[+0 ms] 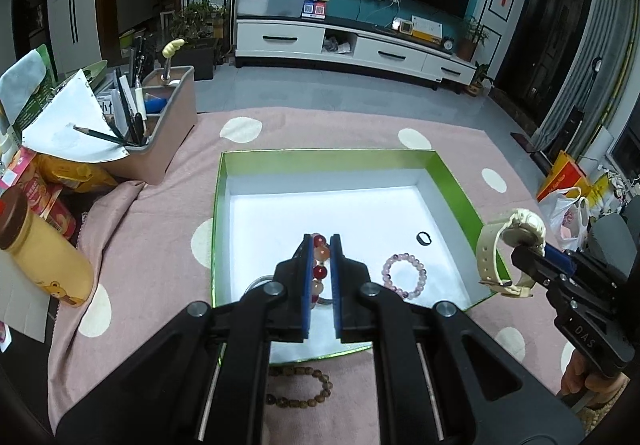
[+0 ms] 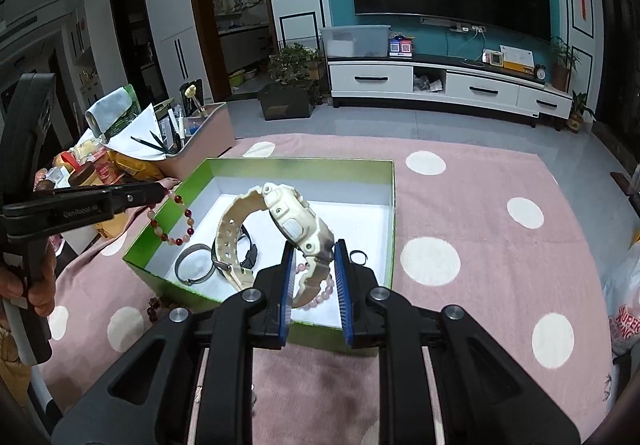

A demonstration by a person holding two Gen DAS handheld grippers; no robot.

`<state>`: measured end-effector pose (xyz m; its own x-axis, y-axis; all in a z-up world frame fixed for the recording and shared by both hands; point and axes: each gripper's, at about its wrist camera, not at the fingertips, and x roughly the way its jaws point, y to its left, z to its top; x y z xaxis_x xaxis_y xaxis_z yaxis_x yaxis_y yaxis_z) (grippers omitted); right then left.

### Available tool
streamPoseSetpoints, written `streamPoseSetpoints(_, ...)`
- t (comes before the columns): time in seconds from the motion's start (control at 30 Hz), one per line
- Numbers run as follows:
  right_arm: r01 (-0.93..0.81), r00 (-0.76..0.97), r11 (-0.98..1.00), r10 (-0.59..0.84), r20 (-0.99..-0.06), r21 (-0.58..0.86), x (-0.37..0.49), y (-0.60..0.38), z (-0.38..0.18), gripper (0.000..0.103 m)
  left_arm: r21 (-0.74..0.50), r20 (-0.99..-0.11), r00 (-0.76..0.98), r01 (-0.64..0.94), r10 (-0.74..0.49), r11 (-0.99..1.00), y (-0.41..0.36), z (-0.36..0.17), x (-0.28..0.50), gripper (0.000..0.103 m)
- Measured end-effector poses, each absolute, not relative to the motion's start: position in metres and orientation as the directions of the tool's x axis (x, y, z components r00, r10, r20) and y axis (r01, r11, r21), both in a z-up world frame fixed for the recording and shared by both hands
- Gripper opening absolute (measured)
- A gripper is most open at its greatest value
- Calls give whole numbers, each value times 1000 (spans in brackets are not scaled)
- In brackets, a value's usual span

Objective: Organize jewelry
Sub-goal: 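Lift the red bracelet and white watch and carry both over the green box, then lower the red bracelet and white watch into the box and open both tools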

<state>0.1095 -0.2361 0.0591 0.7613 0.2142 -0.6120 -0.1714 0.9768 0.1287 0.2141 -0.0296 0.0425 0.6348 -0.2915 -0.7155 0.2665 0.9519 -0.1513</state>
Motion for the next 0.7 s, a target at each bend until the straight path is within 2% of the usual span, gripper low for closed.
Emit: streamPoseSetpoints(0.7,-166,732,978,210,-648,129,133,-234,41,20,-121,-764,593,257,-255,959,-38,11,235,8)
